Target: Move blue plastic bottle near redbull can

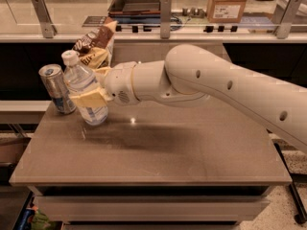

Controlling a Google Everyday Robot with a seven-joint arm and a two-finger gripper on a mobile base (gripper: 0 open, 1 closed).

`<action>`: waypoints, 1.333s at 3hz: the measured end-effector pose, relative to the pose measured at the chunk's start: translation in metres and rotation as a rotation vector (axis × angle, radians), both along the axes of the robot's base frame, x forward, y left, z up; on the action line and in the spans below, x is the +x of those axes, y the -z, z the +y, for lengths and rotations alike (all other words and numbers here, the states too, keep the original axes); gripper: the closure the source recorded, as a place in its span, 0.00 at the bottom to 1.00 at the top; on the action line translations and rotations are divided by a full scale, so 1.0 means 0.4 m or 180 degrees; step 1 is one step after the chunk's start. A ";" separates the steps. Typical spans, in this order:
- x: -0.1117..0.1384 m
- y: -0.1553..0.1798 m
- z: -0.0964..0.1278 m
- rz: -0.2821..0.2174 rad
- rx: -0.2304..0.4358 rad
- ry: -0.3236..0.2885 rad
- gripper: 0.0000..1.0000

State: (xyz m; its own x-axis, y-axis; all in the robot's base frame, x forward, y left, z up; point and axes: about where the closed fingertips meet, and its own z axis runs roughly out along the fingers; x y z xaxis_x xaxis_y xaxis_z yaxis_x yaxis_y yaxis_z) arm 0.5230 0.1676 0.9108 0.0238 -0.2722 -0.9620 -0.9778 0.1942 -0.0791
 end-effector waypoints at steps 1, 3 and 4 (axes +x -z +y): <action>-0.004 -0.002 0.005 -0.0007 -0.0002 -0.0012 0.59; -0.011 -0.007 0.014 -0.0019 -0.0005 -0.0034 0.13; -0.014 -0.009 0.018 -0.0025 -0.0007 -0.0045 0.00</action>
Offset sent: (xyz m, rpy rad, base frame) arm -0.0012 0.0016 0.0008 -0.0005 -0.0019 0.0032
